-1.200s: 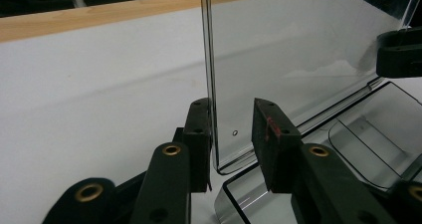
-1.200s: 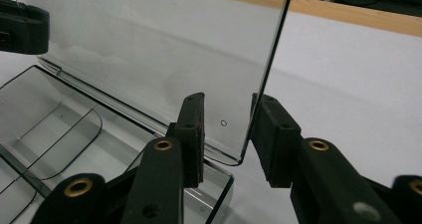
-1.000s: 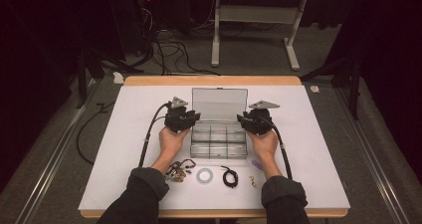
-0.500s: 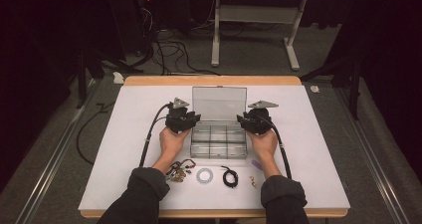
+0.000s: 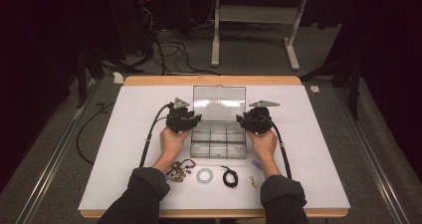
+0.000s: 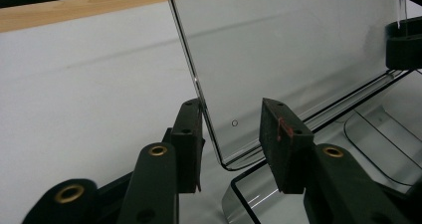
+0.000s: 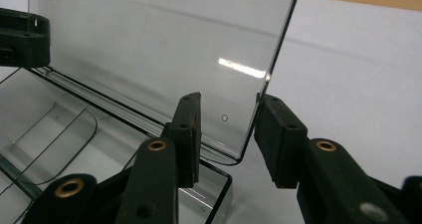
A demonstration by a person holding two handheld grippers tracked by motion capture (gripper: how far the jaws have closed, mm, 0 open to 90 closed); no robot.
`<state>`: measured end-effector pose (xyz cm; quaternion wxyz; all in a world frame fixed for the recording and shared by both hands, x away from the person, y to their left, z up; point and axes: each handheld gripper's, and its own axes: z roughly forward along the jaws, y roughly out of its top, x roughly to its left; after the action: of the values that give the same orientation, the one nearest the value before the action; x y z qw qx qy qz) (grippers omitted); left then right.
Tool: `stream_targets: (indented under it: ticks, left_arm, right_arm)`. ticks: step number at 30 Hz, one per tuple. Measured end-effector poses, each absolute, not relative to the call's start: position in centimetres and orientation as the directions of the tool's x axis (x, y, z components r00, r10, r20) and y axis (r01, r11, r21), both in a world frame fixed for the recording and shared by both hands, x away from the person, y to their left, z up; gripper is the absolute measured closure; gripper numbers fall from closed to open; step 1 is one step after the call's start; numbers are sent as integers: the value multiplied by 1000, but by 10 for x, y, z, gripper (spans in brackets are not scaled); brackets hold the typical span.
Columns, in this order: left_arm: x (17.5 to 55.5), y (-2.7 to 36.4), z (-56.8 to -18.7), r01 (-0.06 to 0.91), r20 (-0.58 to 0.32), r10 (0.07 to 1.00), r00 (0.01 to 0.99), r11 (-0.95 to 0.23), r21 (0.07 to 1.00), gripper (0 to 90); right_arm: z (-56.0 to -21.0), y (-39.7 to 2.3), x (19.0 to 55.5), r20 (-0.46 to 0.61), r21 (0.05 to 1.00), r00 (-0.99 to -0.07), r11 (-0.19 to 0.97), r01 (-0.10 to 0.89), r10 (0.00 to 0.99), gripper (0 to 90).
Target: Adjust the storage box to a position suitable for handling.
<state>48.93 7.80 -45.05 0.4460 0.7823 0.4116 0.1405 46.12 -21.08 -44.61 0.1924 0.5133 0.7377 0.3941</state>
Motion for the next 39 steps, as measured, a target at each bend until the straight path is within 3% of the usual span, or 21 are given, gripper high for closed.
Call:
stream_targets:
  ticks: [26, 39]
  left_arm:
    - [495, 80, -455, 548, -179, 769, 614, -251, 798, 591]
    - [491, 92, -447, 550, -186, 765, 617, -249, 797, 500]
  right_arm:
    - [-448, -213, 466, 162, 749, -373, 132, 649, 914, 608]
    - [-443, -229, 451, 111, 760, -376, 165, 628, 920, 556]
